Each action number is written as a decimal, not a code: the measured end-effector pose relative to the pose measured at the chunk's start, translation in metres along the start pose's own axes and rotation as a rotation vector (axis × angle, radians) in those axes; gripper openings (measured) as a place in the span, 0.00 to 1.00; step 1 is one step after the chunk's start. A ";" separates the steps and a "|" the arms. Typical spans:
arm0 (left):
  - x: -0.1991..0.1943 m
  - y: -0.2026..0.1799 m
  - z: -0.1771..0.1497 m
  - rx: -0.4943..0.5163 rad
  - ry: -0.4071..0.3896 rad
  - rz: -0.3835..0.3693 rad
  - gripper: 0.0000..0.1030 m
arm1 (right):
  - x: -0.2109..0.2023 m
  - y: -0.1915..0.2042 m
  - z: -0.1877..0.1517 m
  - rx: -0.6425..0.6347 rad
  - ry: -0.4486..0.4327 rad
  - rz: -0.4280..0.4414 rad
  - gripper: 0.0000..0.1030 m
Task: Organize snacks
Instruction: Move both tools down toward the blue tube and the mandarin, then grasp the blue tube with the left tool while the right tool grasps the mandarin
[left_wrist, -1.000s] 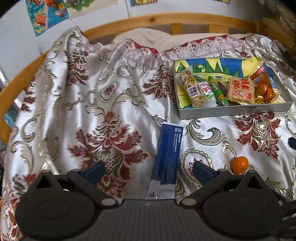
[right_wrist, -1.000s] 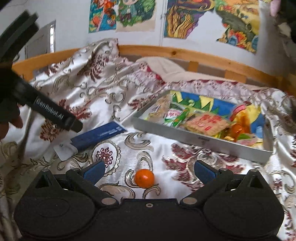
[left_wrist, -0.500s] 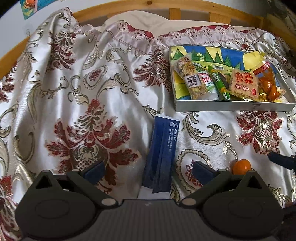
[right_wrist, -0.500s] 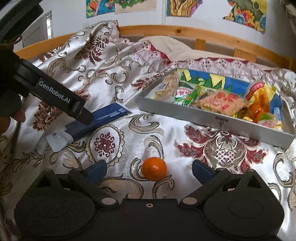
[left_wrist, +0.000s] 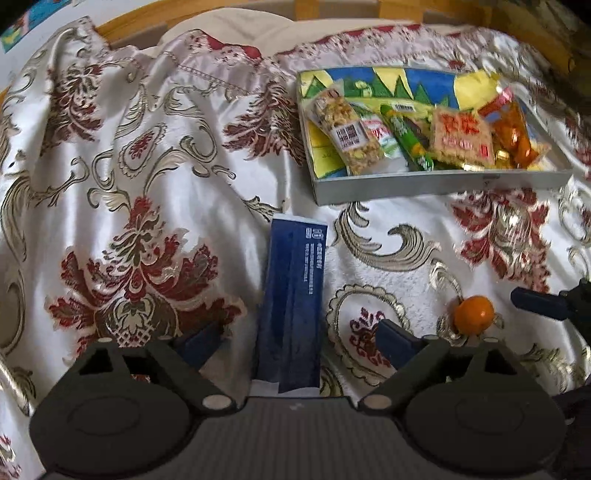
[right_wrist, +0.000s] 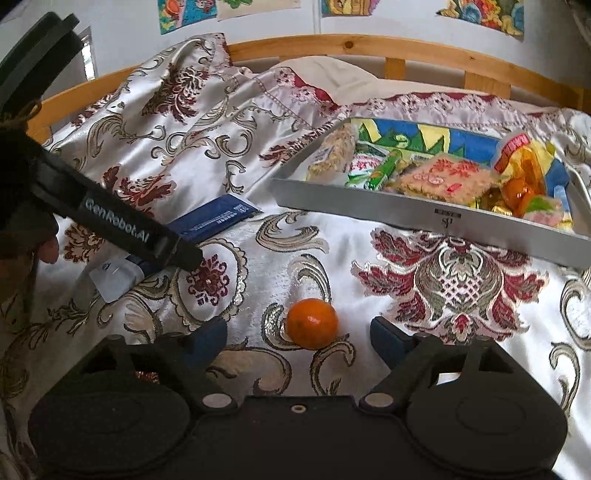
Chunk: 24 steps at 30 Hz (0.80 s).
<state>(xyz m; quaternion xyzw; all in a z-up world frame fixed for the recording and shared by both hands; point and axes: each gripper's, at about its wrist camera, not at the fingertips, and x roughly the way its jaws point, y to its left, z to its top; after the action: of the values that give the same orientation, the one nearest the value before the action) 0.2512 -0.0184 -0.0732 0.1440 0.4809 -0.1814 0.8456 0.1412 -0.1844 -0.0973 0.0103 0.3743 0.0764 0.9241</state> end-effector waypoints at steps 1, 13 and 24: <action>0.003 -0.001 0.000 0.009 0.013 0.008 0.91 | 0.001 0.000 -0.001 -0.001 0.003 -0.005 0.81; 0.008 0.013 0.002 -0.047 0.054 -0.004 0.78 | 0.015 0.000 -0.003 0.009 0.024 -0.025 0.75; 0.005 0.009 0.001 -0.022 0.044 0.012 0.41 | 0.020 -0.002 -0.004 0.036 0.003 -0.049 0.59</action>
<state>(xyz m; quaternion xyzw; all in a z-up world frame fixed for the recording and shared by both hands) 0.2586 -0.0116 -0.0759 0.1414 0.5004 -0.1677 0.8376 0.1530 -0.1839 -0.1141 0.0179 0.3773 0.0471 0.9247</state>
